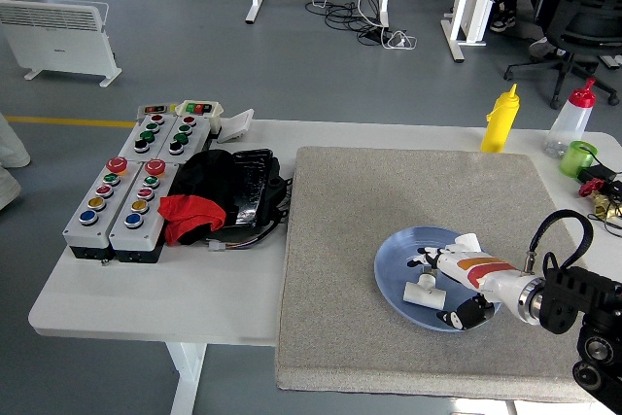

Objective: Pick pipe place plate twice

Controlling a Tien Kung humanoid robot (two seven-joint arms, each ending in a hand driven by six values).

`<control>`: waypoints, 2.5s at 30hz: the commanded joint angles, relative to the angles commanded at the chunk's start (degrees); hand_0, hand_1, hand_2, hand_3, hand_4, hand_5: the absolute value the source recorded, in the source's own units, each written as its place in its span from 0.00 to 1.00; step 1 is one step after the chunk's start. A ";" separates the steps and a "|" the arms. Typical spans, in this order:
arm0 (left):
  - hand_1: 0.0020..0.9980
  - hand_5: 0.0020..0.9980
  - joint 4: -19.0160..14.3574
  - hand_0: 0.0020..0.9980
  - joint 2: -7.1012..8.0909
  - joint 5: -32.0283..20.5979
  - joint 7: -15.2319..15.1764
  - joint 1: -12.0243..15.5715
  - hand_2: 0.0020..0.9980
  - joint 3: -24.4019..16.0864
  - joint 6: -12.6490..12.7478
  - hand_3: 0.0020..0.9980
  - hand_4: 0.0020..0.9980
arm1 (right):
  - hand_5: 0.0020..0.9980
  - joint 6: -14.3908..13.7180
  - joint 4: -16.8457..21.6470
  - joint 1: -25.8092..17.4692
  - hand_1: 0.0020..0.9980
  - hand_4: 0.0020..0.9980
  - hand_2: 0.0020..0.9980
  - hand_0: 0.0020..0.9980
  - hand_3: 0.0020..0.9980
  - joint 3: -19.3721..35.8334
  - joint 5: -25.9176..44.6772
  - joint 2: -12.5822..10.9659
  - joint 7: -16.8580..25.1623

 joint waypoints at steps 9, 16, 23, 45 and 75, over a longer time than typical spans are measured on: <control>0.70 1.00 -0.02 0.74 -0.06 0.29 0.14 0.31 0.72 -0.21 0.08 0.76 0.39 | 0.24 -3.02 1.05 -1.25 0.90 0.71 1.00 0.96 0.95 3.98 0.95 0.01 2.26; 0.70 1.00 0.08 0.74 0.01 -0.06 -0.09 0.25 0.72 0.05 -0.11 0.76 0.39 | 0.27 -10.17 0.46 -3.05 0.90 0.71 1.00 0.95 0.93 9.43 4.29 0.68 4.99; 0.70 1.00 0.22 0.74 0.04 -0.86 -0.53 -0.12 0.72 0.50 -0.26 0.76 0.39 | 0.28 -20.26 -2.42 -7.94 0.88 0.69 0.98 0.93 0.92 19.44 17.93 3.25 10.43; 0.70 1.00 0.40 0.74 0.09 -0.38 -0.66 -0.86 0.72 0.27 -0.72 0.76 0.39 | 0.37 -19.26 -4.10 -21.51 0.82 0.65 0.90 0.86 0.87 51.72 71.18 9.93 15.71; 0.69 1.00 0.29 0.74 -0.11 0.36 -0.21 -0.59 0.72 -0.12 -0.56 0.76 0.39 | 0.44 -20.05 -4.47 -24.80 0.79 0.61 0.85 0.83 0.85 57.80 94.70 9.98 17.54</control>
